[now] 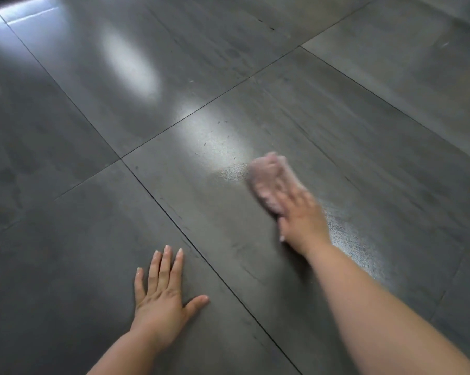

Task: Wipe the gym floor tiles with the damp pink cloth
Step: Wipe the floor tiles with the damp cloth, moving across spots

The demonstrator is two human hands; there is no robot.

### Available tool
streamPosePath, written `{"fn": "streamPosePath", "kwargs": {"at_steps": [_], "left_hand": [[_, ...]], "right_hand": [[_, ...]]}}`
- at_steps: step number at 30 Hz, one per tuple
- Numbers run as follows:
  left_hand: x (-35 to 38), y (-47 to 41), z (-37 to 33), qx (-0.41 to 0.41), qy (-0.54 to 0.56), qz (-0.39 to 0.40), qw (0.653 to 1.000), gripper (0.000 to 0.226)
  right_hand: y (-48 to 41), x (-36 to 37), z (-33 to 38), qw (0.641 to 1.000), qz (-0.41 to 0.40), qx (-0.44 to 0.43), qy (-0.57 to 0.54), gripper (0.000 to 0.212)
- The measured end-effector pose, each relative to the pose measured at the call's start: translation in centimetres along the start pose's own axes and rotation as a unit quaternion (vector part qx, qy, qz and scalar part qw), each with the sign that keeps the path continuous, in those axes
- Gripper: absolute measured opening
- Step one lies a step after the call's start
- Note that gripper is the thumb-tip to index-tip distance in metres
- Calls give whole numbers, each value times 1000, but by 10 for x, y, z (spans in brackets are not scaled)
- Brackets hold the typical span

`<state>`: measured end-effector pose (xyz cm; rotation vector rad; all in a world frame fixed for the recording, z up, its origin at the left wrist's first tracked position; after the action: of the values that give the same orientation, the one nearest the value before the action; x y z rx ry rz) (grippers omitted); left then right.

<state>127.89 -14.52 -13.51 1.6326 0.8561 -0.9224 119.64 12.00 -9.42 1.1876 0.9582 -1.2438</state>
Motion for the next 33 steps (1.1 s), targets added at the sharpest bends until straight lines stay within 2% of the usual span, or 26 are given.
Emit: {"fn": "streamPosePath", "kwargs": {"at_steps": [1, 3, 4, 5, 6, 8, 10, 11, 13, 14, 16, 18, 20, 21, 22, 23, 26, 28, 30, 31, 33], "left_hand": [[-3, 0, -3, -12, 14, -10, 1000, 98], [-12, -4, -8, -30, 41, -45, 998, 119], [-18, -2, -13, -43, 34, -11, 998, 120], [-25, 0, -16, -40, 30, 10, 999, 117], [-27, 1, -17, -53, 37, 17, 998, 113], [-26, 3, -19, -66, 35, 20, 997, 102], [-31, 6, -24, -74, 38, 35, 996, 91], [-32, 6, -25, -75, 45, 41, 995, 90], [-35, 6, -24, -68, 59, 52, 995, 92], [-35, 7, -21, -61, 68, 55, 994, 95], [-38, 9, -19, -45, 73, 63, 994, 101], [-44, 13, -17, -22, 70, 70, 995, 105], [-49, 22, -13, -1, 69, 70, 995, 101], [-49, 29, -10, 8, 65, 64, 996, 97], [-48, 38, -4, 13, 58, 56, 997, 93], [-46, 48, 4, 10, 52, 46, 998, 91], [-39, 75, 29, -32, 49, 32, 998, 90], [-37, 83, 36, -46, 45, 46, 997, 90], [-36, 82, 39, -47, 44, 56, 996, 90], [-37, 80, 39, -48, 46, 61, 996, 89], [-39, 79, 38, -49, 44, 70, 995, 90]], "right_hand": [[7, -5, -24, 997, -1, 72, 7, 55], [23, -7, -50, 971, 15, 230, -65, 57], [34, -4, -51, 958, 10, 277, -71, 57], [43, 0, -40, 957, 17, 281, -66, 57], [51, 9, -23, 967, 13, 245, -72, 59], [72, 26, 18, 993, 0, 98, -59, 67], [99, 36, 40, 999, 29, -29, -33, 66], [116, 35, 37, 995, 69, -74, -15, 68], [153, 39, 2, 983, 89, -158, 19, 76], [170, 36, -22, 980, 92, -172, 29, 79], [204, 28, -71, 991, 75, -108, 36, 83], [223, 17, -88, 998, 20, 54, -13, 73], [229, 13, -67, 967, 33, 243, -67, 65], [227, 15, -50, 954, 46, 287, -77, 67], [223, 16, -33, 950, 69, 296, -74, 70], [221, 20, -18, 957, 89, 272, -57, 72], [228, 42, 20, 997, 49, 63, 22, 69], [236, 43, 42, 996, 76, -27, 49, 69], [232, 42, 36, 987, 39, -114, 104, 58], [227, 42, 23, 984, 26, -122, 130, 55], [216, 34, -7, 984, 24, -54, 169, 56]]}}
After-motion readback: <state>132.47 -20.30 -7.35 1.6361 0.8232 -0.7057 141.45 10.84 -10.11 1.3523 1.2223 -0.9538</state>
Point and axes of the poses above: each hand's wrist, its own y-axis away from the middle knuckle, its own x-axis out of the palm, z = x × y, the point moved 2 cm from there along -y, towards the middle knuckle, and after that the axes turned 1 degree about x, right-handed, at the moved point
